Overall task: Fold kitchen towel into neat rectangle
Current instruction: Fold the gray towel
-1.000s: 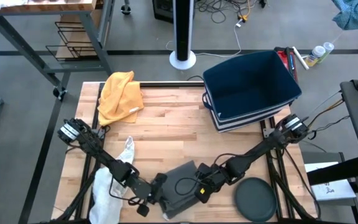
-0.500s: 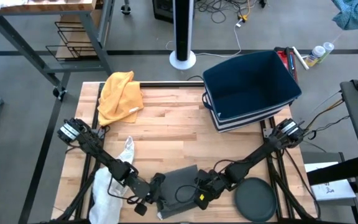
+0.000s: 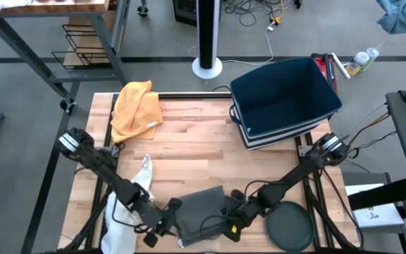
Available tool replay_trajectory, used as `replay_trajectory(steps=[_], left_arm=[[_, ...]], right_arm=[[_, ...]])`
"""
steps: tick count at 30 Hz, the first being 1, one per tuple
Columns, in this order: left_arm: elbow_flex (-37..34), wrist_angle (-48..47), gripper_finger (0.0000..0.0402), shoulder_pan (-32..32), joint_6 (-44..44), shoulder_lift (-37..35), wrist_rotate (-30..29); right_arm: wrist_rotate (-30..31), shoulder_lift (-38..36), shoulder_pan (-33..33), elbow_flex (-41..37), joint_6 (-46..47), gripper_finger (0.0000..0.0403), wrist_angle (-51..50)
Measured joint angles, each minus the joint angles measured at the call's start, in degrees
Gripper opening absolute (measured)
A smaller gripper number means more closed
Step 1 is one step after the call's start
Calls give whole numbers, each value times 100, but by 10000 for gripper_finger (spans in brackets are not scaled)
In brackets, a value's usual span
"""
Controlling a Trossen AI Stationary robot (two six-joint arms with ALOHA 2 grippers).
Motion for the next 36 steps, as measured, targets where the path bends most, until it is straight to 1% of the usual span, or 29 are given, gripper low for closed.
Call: replay_trajectory(steps=[2,5,10,12,15,21,23,25,28,30,33,36], left_arm=[[2,7,114,-45,-30,-55,-15],[2,-2,122,-137,-251,-59,-167],[4,293,120,-503,-437,111,-374],[106,368,114,-701,-466,198,-632],[316,381,105,-884,-463,361,-1012],[767,389,101,-968,-426,874,-1156],[910,374,101,-992,-424,1064,-1161],[1080,369,99,-1005,-422,1242,-1199],[1340,367,96,-1038,-411,1467,-1416],[1507,383,94,-1038,-366,1646,-1571],[1664,349,94,-1038,-348,1894,-1821],[1744,361,97,-1020,-370,2109,-2253]], right_arm=[[327,-19,79,253,-740,200,-294],[666,76,169,604,-1416,200,-733],[1009,476,264,1126,-1825,201,-1495],[1118,653,313,1338,-2070,200,-1578],[940,1110,323,1776,-2559,200,-1446],[822,2262,261,2985,-3222,199,-1796],[934,2534,242,3444,-3272,199,-2092],[1100,2799,232,3907,-3288,199,-2647],[1232,3097,175,4500,-3295,199,-3200],[1197,3230,143,4760,-3293,199,-3326],[1005,3354,107,4861,-3249,199,-3356],[572,3410,52,4861,-3148,199,-3403]])
